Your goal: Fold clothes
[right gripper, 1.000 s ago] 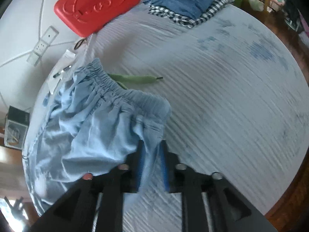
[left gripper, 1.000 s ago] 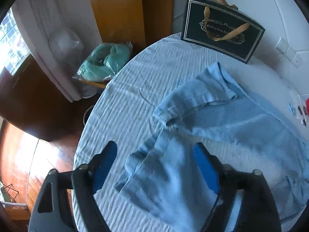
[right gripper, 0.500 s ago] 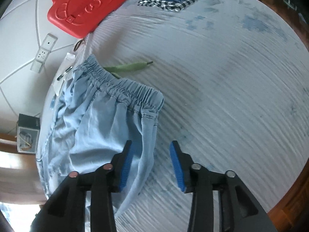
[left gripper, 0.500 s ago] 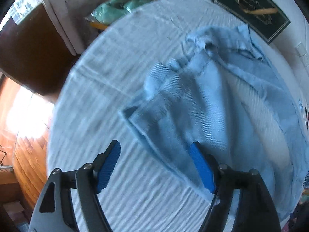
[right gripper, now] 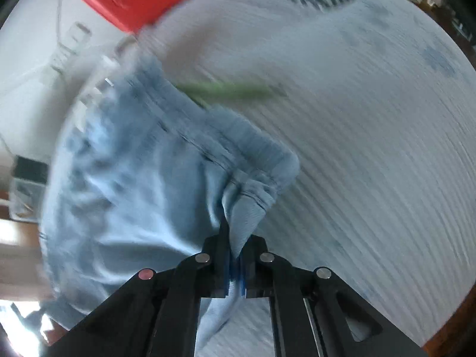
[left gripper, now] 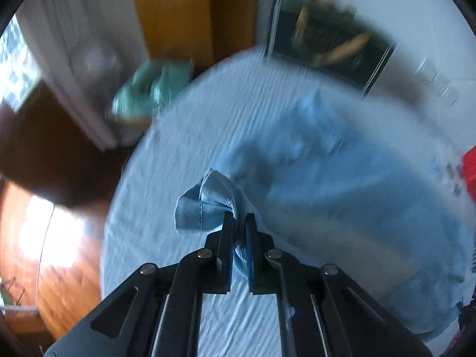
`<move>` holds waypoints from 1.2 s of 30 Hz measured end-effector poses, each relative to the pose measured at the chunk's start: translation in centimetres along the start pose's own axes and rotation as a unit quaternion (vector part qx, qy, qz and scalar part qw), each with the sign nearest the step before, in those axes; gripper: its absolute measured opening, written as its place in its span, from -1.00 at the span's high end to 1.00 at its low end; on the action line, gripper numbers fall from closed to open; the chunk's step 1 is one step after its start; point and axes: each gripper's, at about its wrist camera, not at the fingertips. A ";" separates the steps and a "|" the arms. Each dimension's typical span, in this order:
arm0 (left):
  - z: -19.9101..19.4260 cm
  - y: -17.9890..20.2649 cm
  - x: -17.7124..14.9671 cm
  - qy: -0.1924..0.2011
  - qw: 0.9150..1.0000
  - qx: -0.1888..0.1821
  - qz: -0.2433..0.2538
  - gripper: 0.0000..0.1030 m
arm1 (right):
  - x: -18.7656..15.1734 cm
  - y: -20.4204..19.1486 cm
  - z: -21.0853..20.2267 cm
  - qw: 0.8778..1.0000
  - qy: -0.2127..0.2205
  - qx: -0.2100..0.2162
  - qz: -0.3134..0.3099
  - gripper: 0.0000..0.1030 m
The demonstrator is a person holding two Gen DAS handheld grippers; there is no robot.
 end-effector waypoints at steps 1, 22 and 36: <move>-2.3 0.4 1.6 0.027 1.000 -0.010 0.002 0.87 | 0.7 -0.4 -1.5 1.000 0.023 0.019 0.005 0.92; 3.5 -13.2 -20.6 -0.111 0.987 0.078 -0.086 0.86 | -7.0 7.4 -3.5 0.998 -0.049 0.034 0.003 0.92; -2.3 -9.8 -15.5 -0.054 0.995 0.064 -0.049 -0.21 | -6.4 8.2 -7.1 0.999 -0.035 -0.034 -0.023 0.33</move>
Point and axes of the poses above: each gripper's, at about its wrist camera, not at the fingertips, and z roughly the way its jaws point, y to its right, x to its top, and after that the axes turned 3 degrees about y, right-handed
